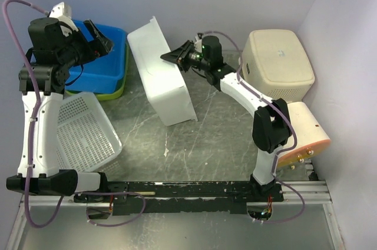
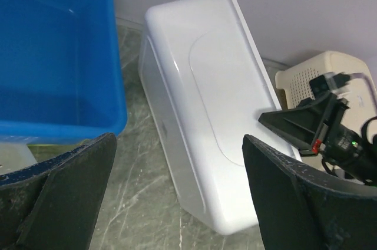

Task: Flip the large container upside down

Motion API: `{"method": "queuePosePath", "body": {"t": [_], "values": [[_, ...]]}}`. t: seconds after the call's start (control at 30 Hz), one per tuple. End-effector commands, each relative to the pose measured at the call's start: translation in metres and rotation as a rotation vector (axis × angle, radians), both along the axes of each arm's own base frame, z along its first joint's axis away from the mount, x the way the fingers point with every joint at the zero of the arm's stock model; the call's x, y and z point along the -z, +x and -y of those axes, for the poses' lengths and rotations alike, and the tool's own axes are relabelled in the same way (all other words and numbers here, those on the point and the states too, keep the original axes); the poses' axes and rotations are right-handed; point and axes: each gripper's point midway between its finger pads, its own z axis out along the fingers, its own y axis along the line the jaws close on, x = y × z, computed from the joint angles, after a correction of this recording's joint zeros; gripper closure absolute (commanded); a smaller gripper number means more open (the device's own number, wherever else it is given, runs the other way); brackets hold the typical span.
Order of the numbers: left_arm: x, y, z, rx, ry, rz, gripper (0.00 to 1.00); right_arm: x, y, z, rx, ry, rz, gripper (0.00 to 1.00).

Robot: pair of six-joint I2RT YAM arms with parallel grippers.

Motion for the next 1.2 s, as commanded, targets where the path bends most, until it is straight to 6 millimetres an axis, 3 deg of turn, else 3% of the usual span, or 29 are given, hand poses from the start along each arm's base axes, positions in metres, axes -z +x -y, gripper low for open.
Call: {"method": "queuePosePath", "body": {"t": [0.0, 0.2, 0.33, 0.4, 0.5, 0.57, 0.7, 0.83, 1.17], "values": [[0.014, 0.008, 0.009, 0.069, -0.006, -0.026, 0.01, -0.061, -0.035, 0.008, -0.192, 0.381, -0.027, 1.00], [0.024, 0.015, 0.015, 0.091, -0.038, -0.041, 0.01, 0.001, -0.014, 0.053, -0.128, 0.401, -0.209, 1.00], [0.030, 0.019, 0.021, 0.121, -0.047, -0.055, 0.01, 0.042, 0.007, 0.093, -0.002, 0.228, -0.214, 1.00], [0.032, 0.021, 0.025, 0.147, -0.053, -0.055, 0.01, 0.060, 0.011, 0.113, 0.054, 0.179, -0.233, 0.85], [0.037, 0.023, 0.031, 0.182, -0.068, -0.063, 0.01, 0.078, 0.016, 0.133, 0.099, 0.123, -0.240, 0.48], [0.040, 0.024, 0.035, 0.201, -0.075, -0.068, 0.01, 0.092, 0.020, 0.143, 0.120, 0.054, -0.261, 0.36], [0.047, 0.023, 0.044, 0.262, -0.072, -0.058, 0.01, 0.109, 0.026, 0.165, 0.184, -0.037, -0.290, 0.32], [0.050, 0.025, 0.043, 0.282, -0.035, -0.066, 0.01, 0.121, 0.030, 0.186, 0.263, -0.170, -0.271, 0.18], [0.060, 0.027, 0.053, 0.333, -0.066, -0.087, 0.01, 0.140, 0.018, 0.218, 0.373, -0.332, -0.271, 0.13]]}}
